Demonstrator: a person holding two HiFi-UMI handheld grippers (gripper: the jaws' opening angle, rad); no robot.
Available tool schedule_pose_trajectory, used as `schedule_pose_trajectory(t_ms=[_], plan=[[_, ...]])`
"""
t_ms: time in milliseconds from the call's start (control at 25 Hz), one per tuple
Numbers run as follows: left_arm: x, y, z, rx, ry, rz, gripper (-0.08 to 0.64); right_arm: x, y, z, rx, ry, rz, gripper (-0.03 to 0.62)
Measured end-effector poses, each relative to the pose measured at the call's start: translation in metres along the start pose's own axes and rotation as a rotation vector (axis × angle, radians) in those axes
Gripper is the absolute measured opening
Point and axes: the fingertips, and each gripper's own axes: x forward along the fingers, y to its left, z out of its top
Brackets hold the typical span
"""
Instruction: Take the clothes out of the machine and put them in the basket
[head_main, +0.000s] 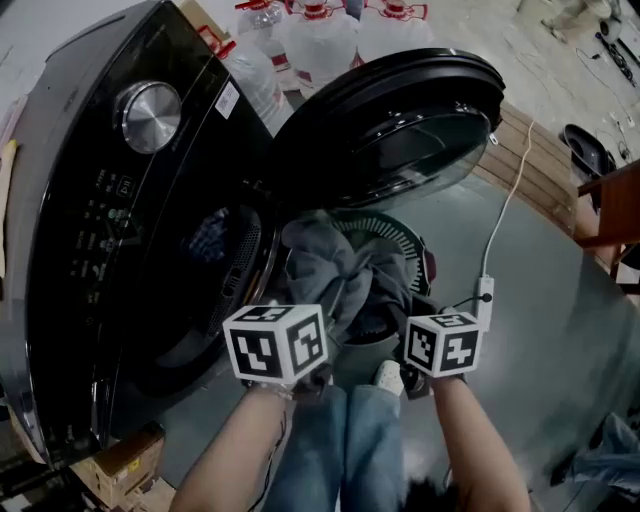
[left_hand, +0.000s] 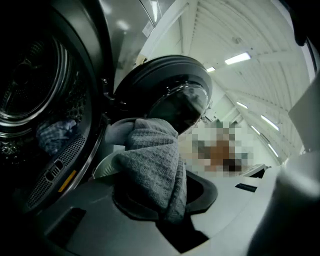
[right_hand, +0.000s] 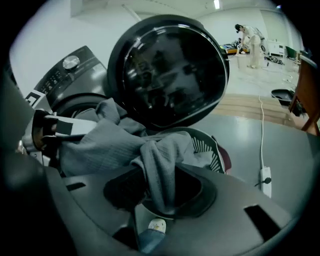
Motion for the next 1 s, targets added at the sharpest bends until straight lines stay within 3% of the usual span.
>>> schedule_pose_trajectory(t_ms=[80,160,320,480,600,640,1000], plan=[[0.004,0.005,0.002,0.010,-0.003,0.009,0.075,0.008,-0.008,-0.007,0.017,0.028,-0.019,0.259],[0.007,0.008,0.005,0.012,-0.004,0.009,0.075,0.008,-0.012,-0.008,0.004,0.034,-0.028,0.326],[0.023,0.014,-0.001,0.024,0.021,0.036,0.075,0.004,-0.013,-0.013,-0.042,0.062,-0.016,0.337],[0.050,0.022,-0.022,0.079,0.083,0.091,0.103,-0.001,-0.013,-0.019,-0.007,0.067,0.011,0.336],[0.065,0.016,-0.029,0.060,0.117,0.030,0.368,-0.004,-0.013,-0.021,0.016,0.052,0.026,0.336],[0.067,0.014,-0.030,0.045,0.121,0.013,0.405,-0.004,-0.013,-0.022,0.019,0.051,0.028,0.336],[0.059,0.036,-0.042,0.036,0.136,0.049,0.413,0.003,-0.012,-0.034,0.023,0.067,0.028,0.327]])
